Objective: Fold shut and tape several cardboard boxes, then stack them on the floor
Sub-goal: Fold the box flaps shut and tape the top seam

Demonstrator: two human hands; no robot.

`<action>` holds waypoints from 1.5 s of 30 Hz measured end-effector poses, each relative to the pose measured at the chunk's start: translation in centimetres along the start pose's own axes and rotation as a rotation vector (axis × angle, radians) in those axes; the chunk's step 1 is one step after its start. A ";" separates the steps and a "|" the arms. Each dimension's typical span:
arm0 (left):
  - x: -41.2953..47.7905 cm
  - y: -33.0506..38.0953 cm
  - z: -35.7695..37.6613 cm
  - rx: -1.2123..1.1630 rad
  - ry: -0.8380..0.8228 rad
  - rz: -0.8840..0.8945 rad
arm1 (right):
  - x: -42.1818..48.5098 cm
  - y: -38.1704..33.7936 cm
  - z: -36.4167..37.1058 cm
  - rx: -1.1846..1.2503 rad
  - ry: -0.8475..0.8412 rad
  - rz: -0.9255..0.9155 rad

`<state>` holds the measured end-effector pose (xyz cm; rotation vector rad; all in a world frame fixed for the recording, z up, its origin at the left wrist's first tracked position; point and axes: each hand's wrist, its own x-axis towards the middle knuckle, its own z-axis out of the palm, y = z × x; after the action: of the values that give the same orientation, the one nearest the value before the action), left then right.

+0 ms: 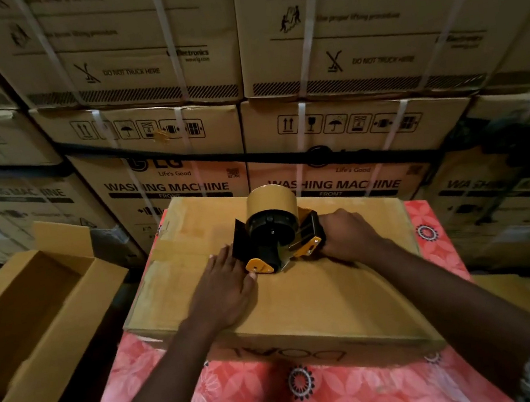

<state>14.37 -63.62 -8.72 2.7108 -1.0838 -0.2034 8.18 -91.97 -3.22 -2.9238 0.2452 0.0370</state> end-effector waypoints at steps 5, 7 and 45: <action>-0.2 0.1 -0.1 -0.042 0.011 -0.012 | -0.6 0.6 -0.2 0.085 -0.022 0.005; -0.2 0.0 -0.1 -0.025 -0.006 -0.025 | -1.4 1.5 -0.6 0.101 -0.026 0.018; 1.3 10.9 2.6 -0.066 0.003 -0.033 | -8.8 16.0 -4.0 0.003 0.074 -0.037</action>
<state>7.57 -72.64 -8.58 2.6712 -1.0138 -0.2365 -3.17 -106.77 -2.18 -2.9290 0.2028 -0.0773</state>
